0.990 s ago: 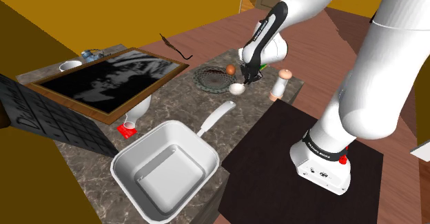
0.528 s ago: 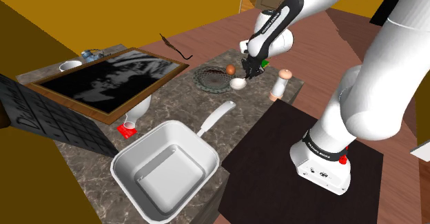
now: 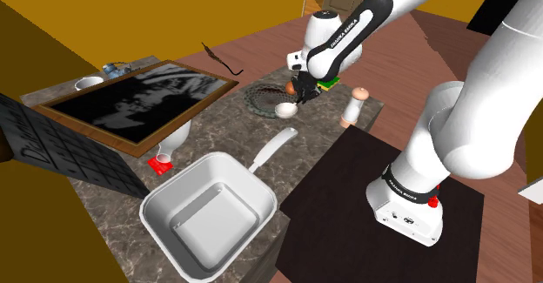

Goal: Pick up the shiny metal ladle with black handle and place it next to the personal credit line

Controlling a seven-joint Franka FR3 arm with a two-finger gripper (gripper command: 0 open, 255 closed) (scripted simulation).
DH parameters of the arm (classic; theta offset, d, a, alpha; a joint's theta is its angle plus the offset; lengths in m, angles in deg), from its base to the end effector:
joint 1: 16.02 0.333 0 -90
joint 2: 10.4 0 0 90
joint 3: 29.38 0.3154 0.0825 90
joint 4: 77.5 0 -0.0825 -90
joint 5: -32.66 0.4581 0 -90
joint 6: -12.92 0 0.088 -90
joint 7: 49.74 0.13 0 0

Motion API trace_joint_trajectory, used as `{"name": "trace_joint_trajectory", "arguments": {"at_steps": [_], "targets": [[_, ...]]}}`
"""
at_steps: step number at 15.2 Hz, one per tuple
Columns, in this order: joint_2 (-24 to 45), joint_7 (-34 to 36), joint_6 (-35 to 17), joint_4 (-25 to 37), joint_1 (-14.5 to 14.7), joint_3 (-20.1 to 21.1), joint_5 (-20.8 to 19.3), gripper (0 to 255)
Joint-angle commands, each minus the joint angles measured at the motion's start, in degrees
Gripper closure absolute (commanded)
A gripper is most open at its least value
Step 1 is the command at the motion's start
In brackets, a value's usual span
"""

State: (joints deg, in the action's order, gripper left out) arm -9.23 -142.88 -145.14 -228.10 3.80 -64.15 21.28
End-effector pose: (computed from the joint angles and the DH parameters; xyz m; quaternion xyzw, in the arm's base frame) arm 0.4650 -0.1194 0.1639 0.7140 0.6962 -0.0060 0.0734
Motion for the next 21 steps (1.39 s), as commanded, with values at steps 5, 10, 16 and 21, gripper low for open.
{"name": "trace_joint_trajectory", "arguments": {"at_steps": [5, 10, 16, 21], "targets": [[0.74, 11.64, 1.71, 1.26, 5.47, 4.89, -1.40, 255], [2.79, 19.19, 3.73, 4.27, 9.85, 8.95, -0.51, 255], [6.76, 26.50, 6.79, 10.10, 14.72, 13.35, 1.64, 255], [11.09, 31.54, 9.95, 16.69, 18.26, 16.49, 3.55, 255]]}}
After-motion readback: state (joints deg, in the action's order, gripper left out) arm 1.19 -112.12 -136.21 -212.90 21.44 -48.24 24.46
